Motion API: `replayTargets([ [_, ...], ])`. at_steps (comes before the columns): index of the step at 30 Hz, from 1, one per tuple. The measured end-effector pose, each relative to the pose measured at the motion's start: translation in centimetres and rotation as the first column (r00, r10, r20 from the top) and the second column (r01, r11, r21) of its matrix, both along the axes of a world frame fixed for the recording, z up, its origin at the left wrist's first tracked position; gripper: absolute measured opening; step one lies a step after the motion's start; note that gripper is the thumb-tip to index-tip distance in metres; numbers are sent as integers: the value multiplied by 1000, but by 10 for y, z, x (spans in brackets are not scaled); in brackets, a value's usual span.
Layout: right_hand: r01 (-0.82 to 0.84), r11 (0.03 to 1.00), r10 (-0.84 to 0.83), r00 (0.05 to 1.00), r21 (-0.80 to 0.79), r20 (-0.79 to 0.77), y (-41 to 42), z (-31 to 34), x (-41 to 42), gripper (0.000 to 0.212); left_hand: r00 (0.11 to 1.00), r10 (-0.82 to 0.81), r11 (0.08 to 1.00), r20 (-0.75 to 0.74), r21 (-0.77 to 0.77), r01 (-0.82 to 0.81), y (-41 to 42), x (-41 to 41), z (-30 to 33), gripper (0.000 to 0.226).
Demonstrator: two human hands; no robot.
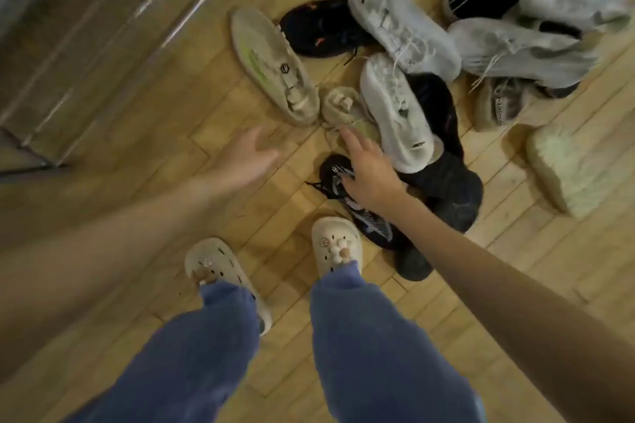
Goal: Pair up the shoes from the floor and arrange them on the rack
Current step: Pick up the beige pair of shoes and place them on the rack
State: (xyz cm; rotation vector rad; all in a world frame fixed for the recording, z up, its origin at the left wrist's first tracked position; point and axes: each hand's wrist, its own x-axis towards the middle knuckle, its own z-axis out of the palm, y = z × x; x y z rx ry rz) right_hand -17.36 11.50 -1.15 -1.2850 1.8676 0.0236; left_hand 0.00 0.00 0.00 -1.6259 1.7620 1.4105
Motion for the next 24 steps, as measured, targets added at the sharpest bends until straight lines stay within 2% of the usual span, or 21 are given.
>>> replayTargets([
  [4, 49, 994, -66, 984, -101, -167, -44, -60, -1, 85, 987, 127, 990, -95, -56, -133, -27, -1, -68, 47],
  [8, 92, 989, -117, 964, -113, -238, -76, -100, -11, 88, 980, 139, 986, -139, -75, -151, -47, 0, -122, 50],
  [11, 56, 997, -66, 958, -43, -279, -90, -117, -18, 88, 961, 188, 978, -205, -46, -202, -52, -5, -152, 54],
  [13, -6, 1000, 12, 945, 20, -326, -93, -123, -20, 88, 927, 278, 956, -251, -26, -293, -53, -13, -165, 48],
  [16, -93, 996, 84, 899, 0, -430, -93, -134, -21, 73, 855, 404, 910, -326, 43, -413, -52, -21, -183, 29],
  [19, -111, 993, 82, 874, -32, -479, -95, -137, -20, 63, 803, 489, 866, -341, 78, -494, -50, -29, -196, 33],
  [24, -96, 994, 65, 881, -44, -468, -98, -136, -20, 47, 725, 598, 789, -342, 93, -608, -44, -41, -189, 30],
])
